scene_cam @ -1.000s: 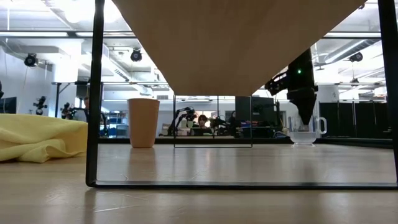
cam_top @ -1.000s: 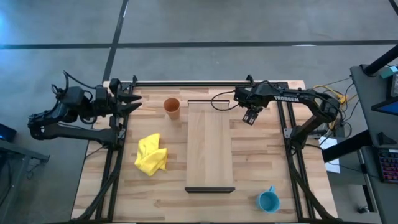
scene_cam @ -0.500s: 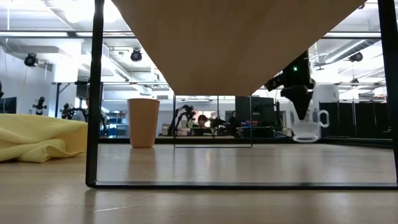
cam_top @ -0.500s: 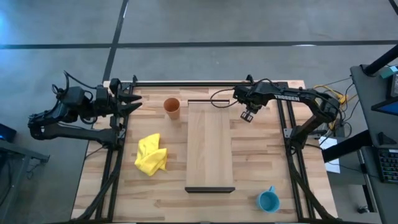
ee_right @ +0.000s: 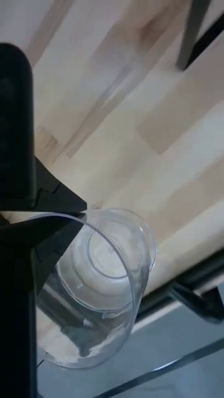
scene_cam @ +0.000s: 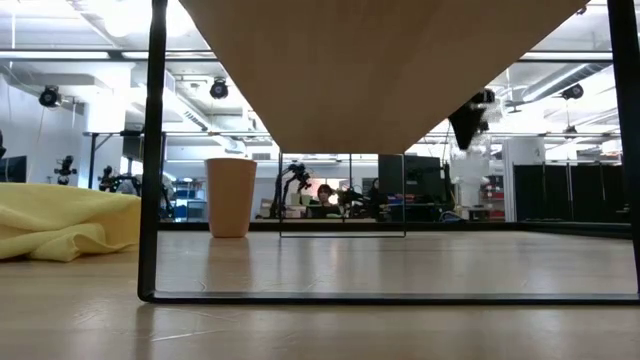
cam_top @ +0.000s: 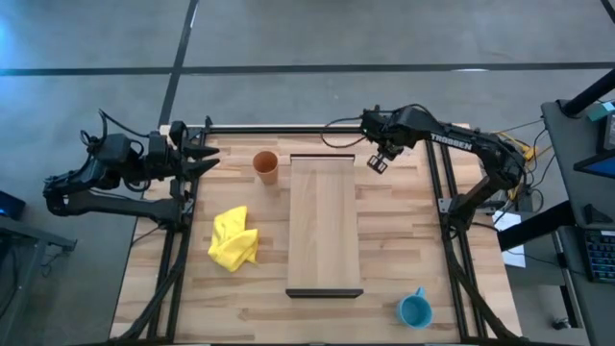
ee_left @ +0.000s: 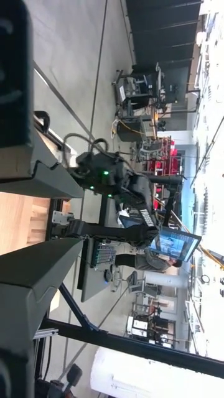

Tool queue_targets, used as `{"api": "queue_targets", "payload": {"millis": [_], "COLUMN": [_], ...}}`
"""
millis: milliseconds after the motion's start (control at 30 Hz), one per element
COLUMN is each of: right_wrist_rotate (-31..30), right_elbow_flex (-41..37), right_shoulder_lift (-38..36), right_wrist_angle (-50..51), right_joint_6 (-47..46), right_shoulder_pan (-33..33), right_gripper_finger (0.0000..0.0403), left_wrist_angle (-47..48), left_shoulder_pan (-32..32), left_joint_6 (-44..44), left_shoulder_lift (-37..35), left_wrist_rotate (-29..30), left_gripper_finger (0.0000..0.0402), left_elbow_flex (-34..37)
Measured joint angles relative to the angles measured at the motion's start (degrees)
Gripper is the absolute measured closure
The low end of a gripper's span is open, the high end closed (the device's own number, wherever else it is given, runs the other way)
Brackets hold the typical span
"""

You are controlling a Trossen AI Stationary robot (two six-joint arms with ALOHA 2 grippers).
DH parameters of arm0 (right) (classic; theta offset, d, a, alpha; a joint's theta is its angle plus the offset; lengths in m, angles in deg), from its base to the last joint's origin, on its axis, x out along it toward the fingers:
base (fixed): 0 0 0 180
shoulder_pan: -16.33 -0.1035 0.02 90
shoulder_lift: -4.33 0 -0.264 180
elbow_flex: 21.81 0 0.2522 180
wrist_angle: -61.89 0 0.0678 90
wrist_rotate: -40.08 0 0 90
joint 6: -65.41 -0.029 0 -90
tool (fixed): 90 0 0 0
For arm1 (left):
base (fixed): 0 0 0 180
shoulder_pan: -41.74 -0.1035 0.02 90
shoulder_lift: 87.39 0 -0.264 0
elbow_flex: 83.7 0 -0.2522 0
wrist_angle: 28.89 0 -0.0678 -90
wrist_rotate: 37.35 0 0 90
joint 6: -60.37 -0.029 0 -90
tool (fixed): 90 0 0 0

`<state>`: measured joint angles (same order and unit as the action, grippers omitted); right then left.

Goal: Stack small to large cups/mugs on shelf
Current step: Put the transparent mug on the shelf

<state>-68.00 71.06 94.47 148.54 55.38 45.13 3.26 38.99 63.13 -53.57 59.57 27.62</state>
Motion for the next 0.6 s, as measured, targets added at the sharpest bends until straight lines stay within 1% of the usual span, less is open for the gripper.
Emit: {"api": "queue_targets", "payload": {"millis": [133,300,400,600], "right_wrist_rotate": [0.0,0.56,3.13,10.43], "right_elbow_flex": [5.16,11.35,14.67,20.77], "right_shoulder_lift": [0.0,0.0,-0.07,-0.07], "right_wrist_angle": [4.5,9.64,12.45,15.5], "right_joint_6": [-0.1,-2.53,-3.16,-3.65], "right_shoulder_pan": [0.0,-0.02,-0.02,-0.06], "right_gripper_finger": [0.0394,0.0394,0.0394,0.0394], "left_wrist_angle": [0.0,0.0,0.0,0.0], "left_shoulder_pan": [-0.01,-0.01,-0.01,0.0], "left_joint_6": [0.0,0.0,-0.04,-0.04], "left_shoulder_lift": [0.0,0.0,0.02,0.0], "left_wrist_rotate": [0.0,0.0,0.0,-0.02], "left_gripper_finger": [0.03,0.03,0.03,0.03], "left_elbow_flex": [0.0,0.0,0.0,0.0]}}
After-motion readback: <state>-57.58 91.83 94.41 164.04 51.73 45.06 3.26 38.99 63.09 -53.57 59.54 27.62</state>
